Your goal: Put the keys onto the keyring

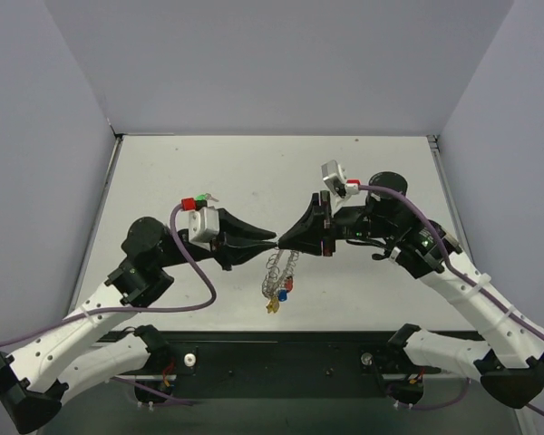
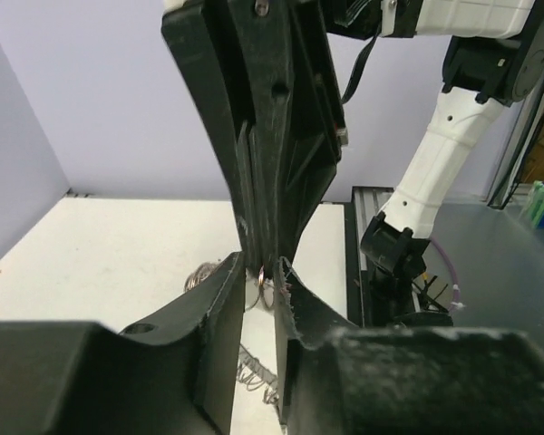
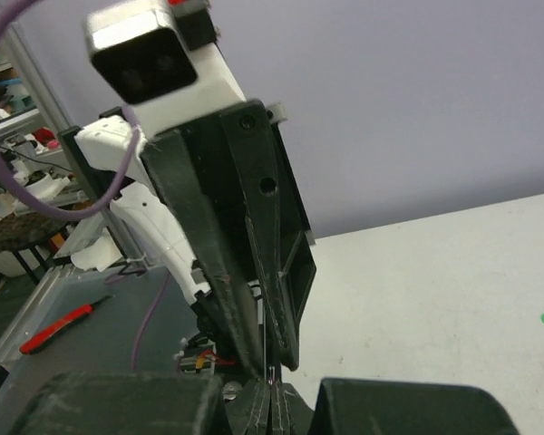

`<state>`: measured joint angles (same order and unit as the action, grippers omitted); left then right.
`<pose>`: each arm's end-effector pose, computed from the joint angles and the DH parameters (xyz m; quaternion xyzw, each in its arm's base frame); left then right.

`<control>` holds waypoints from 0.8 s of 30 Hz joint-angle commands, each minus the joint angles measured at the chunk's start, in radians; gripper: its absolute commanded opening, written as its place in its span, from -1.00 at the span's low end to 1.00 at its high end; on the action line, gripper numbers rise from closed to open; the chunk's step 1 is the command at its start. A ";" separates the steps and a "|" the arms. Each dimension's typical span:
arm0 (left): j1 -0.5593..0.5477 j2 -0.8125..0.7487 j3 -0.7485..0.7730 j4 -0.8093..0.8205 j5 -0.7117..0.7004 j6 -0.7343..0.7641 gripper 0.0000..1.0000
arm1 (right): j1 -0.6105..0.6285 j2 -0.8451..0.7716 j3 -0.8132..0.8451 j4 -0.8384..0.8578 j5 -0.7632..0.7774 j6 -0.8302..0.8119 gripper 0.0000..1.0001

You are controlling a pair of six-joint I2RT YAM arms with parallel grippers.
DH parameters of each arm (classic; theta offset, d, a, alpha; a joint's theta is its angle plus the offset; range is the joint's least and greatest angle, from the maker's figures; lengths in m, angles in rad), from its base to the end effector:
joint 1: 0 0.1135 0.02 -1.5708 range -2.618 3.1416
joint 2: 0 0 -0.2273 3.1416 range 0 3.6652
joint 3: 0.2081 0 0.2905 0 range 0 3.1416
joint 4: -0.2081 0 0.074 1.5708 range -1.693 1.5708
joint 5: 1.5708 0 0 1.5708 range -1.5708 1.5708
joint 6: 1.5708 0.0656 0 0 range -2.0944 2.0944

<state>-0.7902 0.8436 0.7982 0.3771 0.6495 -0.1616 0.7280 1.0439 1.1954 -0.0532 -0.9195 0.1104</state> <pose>0.1653 -0.2232 0.3715 0.4172 0.4430 -0.5182 0.6010 0.1824 0.2325 0.4234 -0.4961 0.4734 0.5425 0.4853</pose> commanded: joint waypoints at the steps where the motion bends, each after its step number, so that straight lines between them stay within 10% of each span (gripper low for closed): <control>1: -0.004 0.005 0.180 -0.348 -0.005 0.157 -0.29 | 0.005 0.028 0.090 -0.140 0.034 -0.101 -1.00; 7: -0.004 0.055 0.324 -0.608 0.010 0.249 0.17 | 0.005 0.059 0.154 -0.264 0.071 -0.169 -1.00; 15: -0.006 0.178 0.458 -0.895 0.061 0.335 0.20 | 0.014 0.108 0.228 -0.407 0.096 -0.224 -1.00; 24: -0.007 0.222 0.443 -0.868 0.091 0.336 0.18 | 0.045 0.148 0.254 -0.496 0.146 -0.258 -1.00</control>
<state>-0.7914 1.0779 1.2247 -0.5037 0.7010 0.1516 0.7620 1.1915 1.4059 -0.5346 -0.7788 -0.1219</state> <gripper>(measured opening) 0.589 0.029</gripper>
